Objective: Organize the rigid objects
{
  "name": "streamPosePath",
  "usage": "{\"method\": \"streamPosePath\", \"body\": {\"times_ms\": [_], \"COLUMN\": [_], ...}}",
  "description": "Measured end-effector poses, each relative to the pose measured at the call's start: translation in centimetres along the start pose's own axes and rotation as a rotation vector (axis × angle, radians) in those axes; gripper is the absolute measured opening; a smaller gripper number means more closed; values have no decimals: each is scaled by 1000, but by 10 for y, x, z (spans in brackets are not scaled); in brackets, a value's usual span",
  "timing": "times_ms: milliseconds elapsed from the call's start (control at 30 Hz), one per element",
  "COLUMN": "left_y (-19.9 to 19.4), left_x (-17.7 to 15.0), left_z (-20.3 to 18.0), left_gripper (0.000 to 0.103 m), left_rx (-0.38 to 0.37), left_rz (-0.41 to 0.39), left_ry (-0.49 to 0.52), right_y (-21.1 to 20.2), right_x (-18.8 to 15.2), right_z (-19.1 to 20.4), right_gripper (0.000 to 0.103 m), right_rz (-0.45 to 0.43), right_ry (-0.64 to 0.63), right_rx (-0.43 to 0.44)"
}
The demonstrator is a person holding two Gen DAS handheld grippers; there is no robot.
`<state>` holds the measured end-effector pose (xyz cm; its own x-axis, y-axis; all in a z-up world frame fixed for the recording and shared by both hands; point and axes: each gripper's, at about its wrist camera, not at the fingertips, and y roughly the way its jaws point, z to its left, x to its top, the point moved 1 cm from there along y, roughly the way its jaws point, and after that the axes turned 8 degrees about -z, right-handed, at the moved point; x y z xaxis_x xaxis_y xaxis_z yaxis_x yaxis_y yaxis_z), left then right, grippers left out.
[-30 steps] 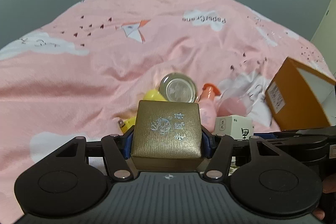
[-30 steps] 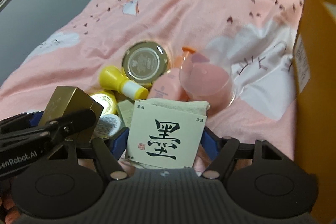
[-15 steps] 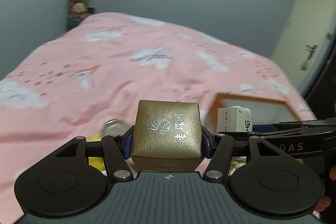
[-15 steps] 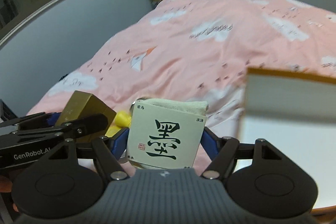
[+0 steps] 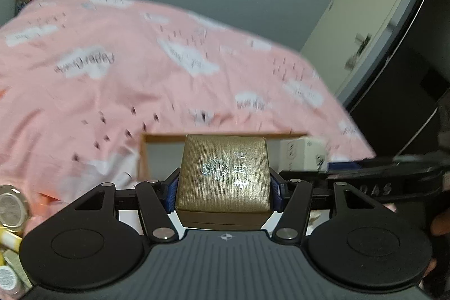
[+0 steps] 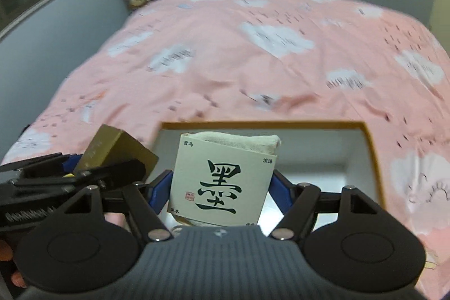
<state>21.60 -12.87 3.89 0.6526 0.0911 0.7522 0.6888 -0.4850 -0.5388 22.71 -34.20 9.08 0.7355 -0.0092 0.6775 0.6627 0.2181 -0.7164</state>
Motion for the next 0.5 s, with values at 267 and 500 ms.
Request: {"method": "streamPosePath", "body": {"times_ms": [267,500], "left_y": [57,91], "left_x": [-18,-28], "left_z": [-22,-26], "left_gripper": [68,68], "left_rx": [162,254], "left_rz": [83,132], "left_ry": [138,263], "right_y": [60,94], "right_x": [-6,-16], "right_z": [-65,-77], "right_gripper": [72,72], "right_rz": [154,238], "right_ry": [102,87], "right_rx": [-25,-23]}}
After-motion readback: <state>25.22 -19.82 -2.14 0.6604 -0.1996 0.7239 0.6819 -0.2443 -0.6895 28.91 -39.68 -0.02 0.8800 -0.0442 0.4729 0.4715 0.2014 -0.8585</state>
